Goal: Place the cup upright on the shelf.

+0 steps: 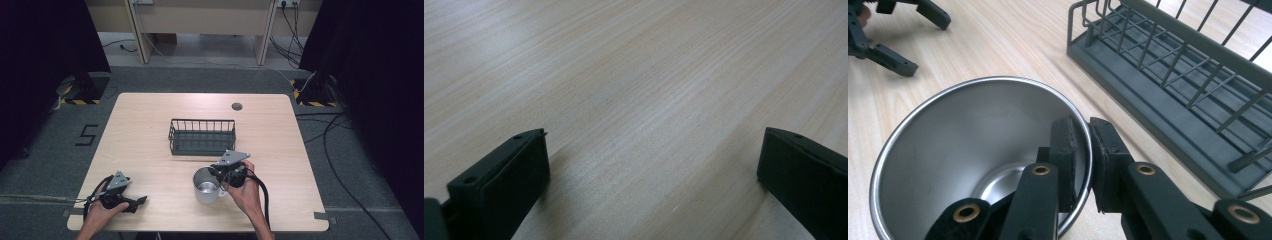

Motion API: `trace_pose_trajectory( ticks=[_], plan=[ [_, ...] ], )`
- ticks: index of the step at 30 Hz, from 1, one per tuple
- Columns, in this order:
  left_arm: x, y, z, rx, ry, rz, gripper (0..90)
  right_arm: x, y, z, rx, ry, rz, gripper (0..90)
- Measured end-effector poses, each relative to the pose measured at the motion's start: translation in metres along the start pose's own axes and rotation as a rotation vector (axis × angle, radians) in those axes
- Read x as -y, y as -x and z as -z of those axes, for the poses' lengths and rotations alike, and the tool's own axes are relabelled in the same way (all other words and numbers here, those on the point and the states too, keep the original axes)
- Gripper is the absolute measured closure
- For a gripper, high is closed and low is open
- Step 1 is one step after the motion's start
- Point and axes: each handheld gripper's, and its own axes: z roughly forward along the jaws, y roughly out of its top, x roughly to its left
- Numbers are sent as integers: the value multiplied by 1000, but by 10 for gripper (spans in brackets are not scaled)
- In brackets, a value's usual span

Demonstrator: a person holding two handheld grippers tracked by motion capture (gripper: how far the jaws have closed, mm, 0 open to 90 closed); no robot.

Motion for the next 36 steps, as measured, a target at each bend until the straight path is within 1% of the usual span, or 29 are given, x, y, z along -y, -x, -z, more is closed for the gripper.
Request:
trace_pose_trajectory(
  ticks=[4, 7, 8, 9, 10, 11, 12, 13, 14, 15, 16, 17, 19, 20, 21, 22, 23, 25, 26, 27, 28, 30, 31, 32, 36],
  plan=[
    [0, 0, 0, 0, 1, 0, 0, -1, 3, -1, 19, 3, -5, 816],
    [0, 0, 0, 0, 0, 0, 0, -2, 5, -2, 18, 12, -6, 816],
    [0, 0, 0, 0, 0, 0, 0, -2, 7, -2, 12, 23, -9, 804],
    [0, 0, 0, 0, 0, 0, 0, -2, 8, 0, 9, 44, -24, 742],
    [0, 0, 0, 0, 0, 0, 0, -2, 8, 2, 0, 64, -47, 626],
    [0, 0, 0, 0, 0, 0, 0, -2, 8, 4, -8, 76, -51, 592],
    [0, 0, 0, 0, 0, 0, 0, -2, 6, 8, -13, 112, -62, 494],
    [0, 0, 0, 0, 0, 0, 0, -1, 5, 11, -16, 132, -77, 429],
    [0, 0, 0, 0, 0, 0, 0, -1, 5, 11, -16, 132, -77, 429],
    [0, 0, 0, 0, 0, 1, 0, 2, 3, 14, -20, 159, -116, 310],
    [0, 0, 0, 0, 0, 1, 0, 2, 3, 14, -20, 159, -116, 310],
    [0, 0, 0, 0, 0, 0, 0, 6, 0, 17, -30, 185, -135, 230],
    [0, 0, 0, 0, 1, 1, 0, 10, -4, 19, -31, 206, -134, 147],
    [0, 0, 0, 0, 0, 0, 0, 12, -5, 20, -32, 224, -138, 159],
    [0, 0, 0, 0, 1, 1, 0, 14, -6, 21, -34, 235, -138, 151],
    [0, 0, 0, 0, 1, 1, 0, 14, -6, 21, -34, 235, -138, 151],
    [0, 0, 0, 0, 0, 0, 0, 16, -8, 21, -37, 247, -139, 155],
    [0, 0, 0, 0, 0, 0, 0, 20, -15, 21, -40, 254, -118, 154],
    [0, 0, 0, 0, 0, 0, 0, 20, -15, 21, -40, 254, -118, 154],
    [0, 0, 0, 0, 1, 1, 0, 23, -19, 21, -49, 276, -129, 154],
    [0, 0, 0, 0, 0, 0, 0, 25, -21, 21, -53, 275, -127, 155],
    [0, 0, 0, 0, 0, 0, 0, 25, -24, 21, -30, 261, -107, 154],
    [0, 0, 0, 0, 0, 0, 0, 25, -24, 21, -30, 261, -107, 154],
    [0, 0, 0, 0, 0, 0, 0, 26, -25, 22, -19, 267, -103, 155],
    [0, 0, 0, 0, 0, 0, 0, 29, -27, 20, -24, 255, -99, 154]
  ],
)
